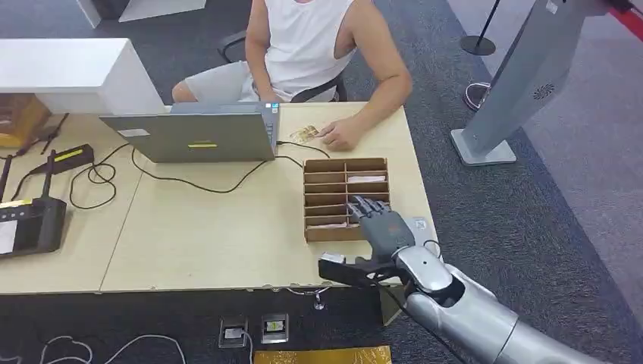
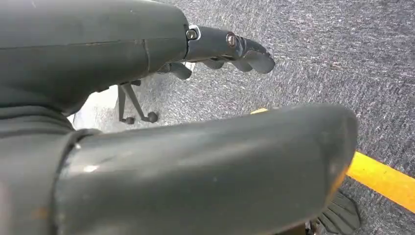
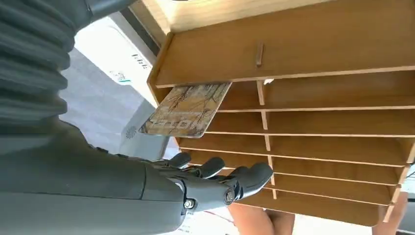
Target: Pass the card to the sensor for recognition and then transmit it.
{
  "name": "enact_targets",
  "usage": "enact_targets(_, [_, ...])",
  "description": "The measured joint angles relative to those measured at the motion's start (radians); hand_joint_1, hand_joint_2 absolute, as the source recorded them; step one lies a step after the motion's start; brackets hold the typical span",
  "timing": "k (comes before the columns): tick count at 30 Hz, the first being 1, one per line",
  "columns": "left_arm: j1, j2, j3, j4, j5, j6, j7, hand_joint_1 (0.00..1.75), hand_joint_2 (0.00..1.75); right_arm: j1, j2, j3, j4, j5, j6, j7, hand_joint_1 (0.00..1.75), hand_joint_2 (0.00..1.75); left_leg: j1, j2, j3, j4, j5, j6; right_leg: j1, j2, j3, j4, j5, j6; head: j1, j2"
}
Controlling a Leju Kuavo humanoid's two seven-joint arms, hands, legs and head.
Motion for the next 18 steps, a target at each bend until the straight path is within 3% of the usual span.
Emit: enact_targets(18, [0.001,0.0,0.0,0.0,0.0,0.0,-0.007,0.0,0.0,-0.016,-0.001,-0.001,0.079,-0.017,-0.025,0.011,0.0,1.75,0.0,0.0,0.0,0.0,0.0,0.0,0.0,0.0,0.0,0.0,0.0,0.0,0.0,0.0])
